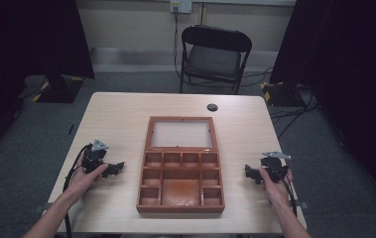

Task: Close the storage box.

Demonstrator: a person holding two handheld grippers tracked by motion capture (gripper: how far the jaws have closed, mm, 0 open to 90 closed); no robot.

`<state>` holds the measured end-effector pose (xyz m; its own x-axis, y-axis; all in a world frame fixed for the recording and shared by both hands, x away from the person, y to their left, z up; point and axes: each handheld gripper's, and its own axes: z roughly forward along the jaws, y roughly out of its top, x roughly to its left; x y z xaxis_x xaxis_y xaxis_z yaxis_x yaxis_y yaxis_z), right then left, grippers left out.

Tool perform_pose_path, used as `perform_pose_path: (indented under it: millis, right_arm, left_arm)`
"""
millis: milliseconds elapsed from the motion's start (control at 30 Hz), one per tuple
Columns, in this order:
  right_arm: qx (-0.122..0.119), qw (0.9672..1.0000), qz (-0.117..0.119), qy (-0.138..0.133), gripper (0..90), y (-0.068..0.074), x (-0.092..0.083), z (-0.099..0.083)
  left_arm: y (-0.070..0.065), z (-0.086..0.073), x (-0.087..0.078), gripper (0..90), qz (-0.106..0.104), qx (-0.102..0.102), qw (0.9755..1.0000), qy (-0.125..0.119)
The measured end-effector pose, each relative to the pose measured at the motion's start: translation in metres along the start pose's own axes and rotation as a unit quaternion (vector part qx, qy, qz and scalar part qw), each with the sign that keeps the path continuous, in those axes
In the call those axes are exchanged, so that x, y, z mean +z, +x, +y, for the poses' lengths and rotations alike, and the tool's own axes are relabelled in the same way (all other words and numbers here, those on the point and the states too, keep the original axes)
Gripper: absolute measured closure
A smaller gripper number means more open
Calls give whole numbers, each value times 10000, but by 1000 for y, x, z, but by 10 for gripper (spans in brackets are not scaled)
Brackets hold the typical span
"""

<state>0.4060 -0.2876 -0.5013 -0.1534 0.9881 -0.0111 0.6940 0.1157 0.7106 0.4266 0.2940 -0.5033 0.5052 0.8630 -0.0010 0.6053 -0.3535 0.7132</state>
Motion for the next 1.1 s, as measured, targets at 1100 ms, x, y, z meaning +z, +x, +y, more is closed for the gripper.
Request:
perform_pose_path:
  millis: [1100]
  right_arm:
    - [142,9987,372,-324,155,8,-19,26]
  left_arm:
    - [-19,34,-11,191,-54,206,9991,-354]
